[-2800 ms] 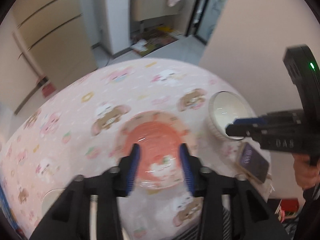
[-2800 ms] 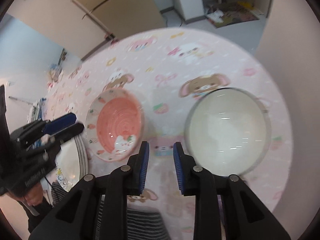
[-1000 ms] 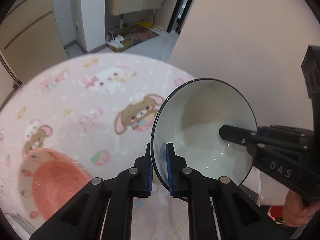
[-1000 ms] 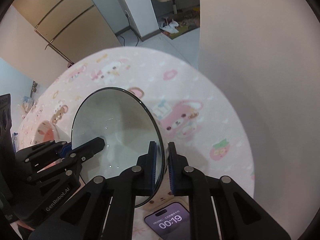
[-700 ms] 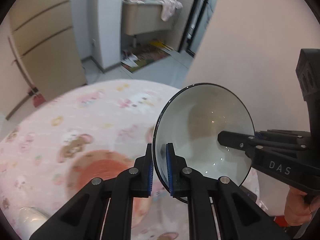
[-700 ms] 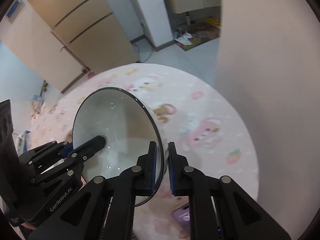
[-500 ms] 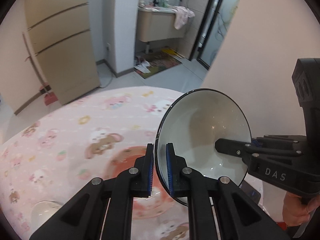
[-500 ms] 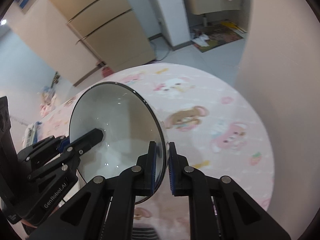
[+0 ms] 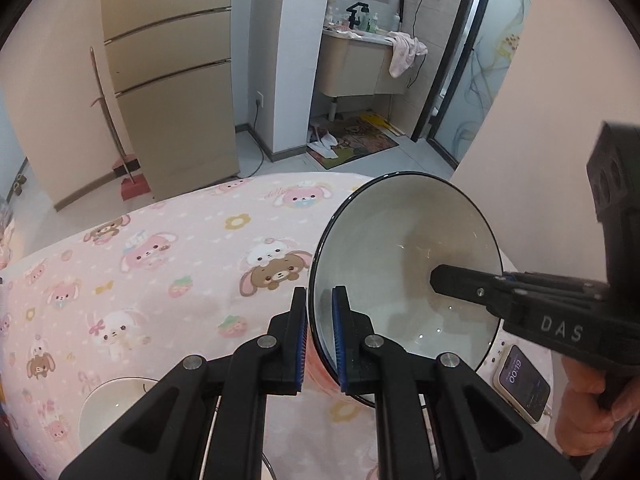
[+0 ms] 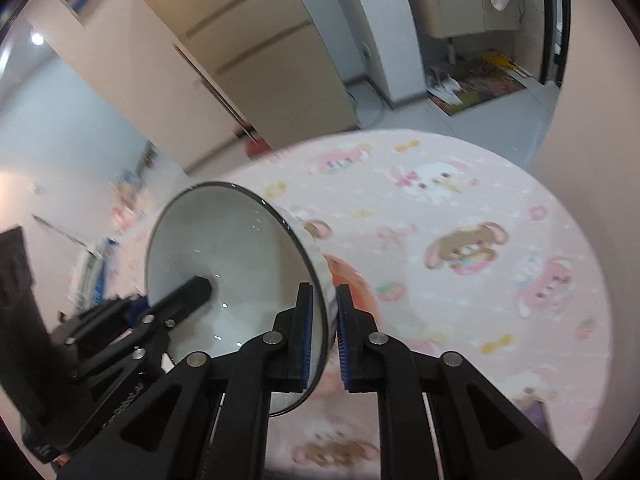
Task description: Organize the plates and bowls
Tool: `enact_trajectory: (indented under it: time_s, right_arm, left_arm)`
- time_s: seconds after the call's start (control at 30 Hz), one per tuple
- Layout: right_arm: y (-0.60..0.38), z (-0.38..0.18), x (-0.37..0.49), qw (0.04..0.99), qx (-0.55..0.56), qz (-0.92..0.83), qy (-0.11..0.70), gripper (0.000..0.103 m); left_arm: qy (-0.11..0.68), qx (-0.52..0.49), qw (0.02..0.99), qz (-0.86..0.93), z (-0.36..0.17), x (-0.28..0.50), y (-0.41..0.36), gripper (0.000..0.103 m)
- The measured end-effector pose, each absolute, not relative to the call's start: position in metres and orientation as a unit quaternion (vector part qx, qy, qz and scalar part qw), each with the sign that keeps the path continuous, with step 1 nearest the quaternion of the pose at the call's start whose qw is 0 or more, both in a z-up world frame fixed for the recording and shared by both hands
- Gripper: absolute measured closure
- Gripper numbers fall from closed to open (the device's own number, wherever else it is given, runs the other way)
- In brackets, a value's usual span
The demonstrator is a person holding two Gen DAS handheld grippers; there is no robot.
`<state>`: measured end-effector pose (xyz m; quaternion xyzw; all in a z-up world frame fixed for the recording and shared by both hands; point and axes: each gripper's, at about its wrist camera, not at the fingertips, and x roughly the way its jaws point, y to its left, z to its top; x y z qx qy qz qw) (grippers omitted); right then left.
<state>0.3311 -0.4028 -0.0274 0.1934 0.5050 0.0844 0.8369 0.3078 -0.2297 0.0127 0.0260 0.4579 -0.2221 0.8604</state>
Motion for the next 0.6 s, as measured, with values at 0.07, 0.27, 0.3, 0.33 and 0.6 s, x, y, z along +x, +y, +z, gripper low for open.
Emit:
enact_trajectory:
  time_s: [0.07, 0.27, 0.3, 0.33, 0.6]
  right_arm:
    - [-0.401, -0.034, 0.328, 0.842, 0.191, 0.083, 0.497, 0.092]
    - [-0.402, -0.055, 0.330, 0.830, 0.200, 0.070, 0.516, 0.092]
    - [-0.403, -0.056, 0.331, 0.830, 0.198, 0.068, 0.517, 0.092]
    - [-0.404, -0.057, 0.330, 0.831, 0.196, 0.066, 0.517, 0.092]
    - [-0.401, -0.057, 0.324, 0.840, 0.158, 0.045, 0.516, 0.092]
  left_arm:
    - [0.467, 0.024, 0.855, -0.226, 0.007, 0.310, -0.230, 0.090]
    - [0.483, 0.028, 0.845, -0.230, -0.012, 0.314, -0.237, 0.090]
    - [0.483, 0.030, 0.844, -0.230, -0.014, 0.314, -0.238, 0.090]
    - [0.484, 0.031, 0.844, -0.231, -0.015, 0.314, -0.240, 0.090]
    - [0.490, 0.050, 0.839, -0.232, -0.029, 0.312, -0.249, 0.090]
